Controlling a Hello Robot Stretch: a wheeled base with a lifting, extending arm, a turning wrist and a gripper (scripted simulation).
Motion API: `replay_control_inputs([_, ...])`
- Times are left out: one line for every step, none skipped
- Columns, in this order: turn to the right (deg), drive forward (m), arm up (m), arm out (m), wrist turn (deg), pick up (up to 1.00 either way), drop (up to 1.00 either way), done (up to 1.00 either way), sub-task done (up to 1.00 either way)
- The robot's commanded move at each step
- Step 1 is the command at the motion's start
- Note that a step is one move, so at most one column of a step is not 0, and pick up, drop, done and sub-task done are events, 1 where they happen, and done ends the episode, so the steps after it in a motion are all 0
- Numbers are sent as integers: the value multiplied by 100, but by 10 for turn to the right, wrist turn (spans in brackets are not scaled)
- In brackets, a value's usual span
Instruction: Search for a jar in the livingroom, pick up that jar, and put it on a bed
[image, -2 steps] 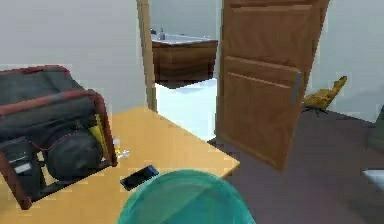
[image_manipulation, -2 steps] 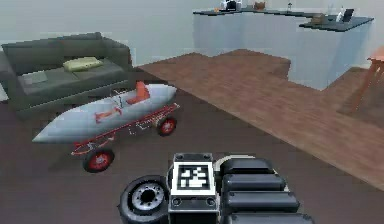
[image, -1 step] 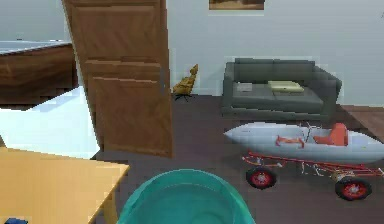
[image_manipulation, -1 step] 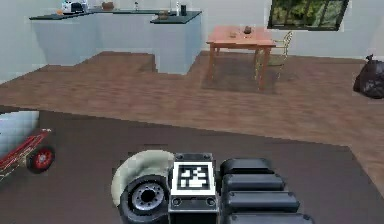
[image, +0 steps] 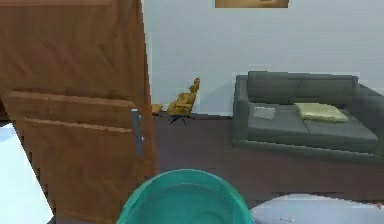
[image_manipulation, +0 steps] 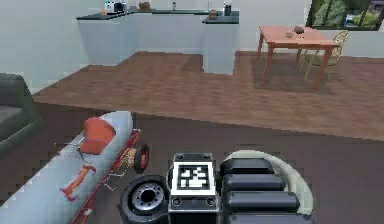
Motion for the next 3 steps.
replay_control_inputs([-90,0,0,0,0,0,0,0,0])
replay_control_inputs([0,30,0,0,0,0,0,0,0])
replay_control_inputs([-450,0,0,0,0,0,0,0,0])
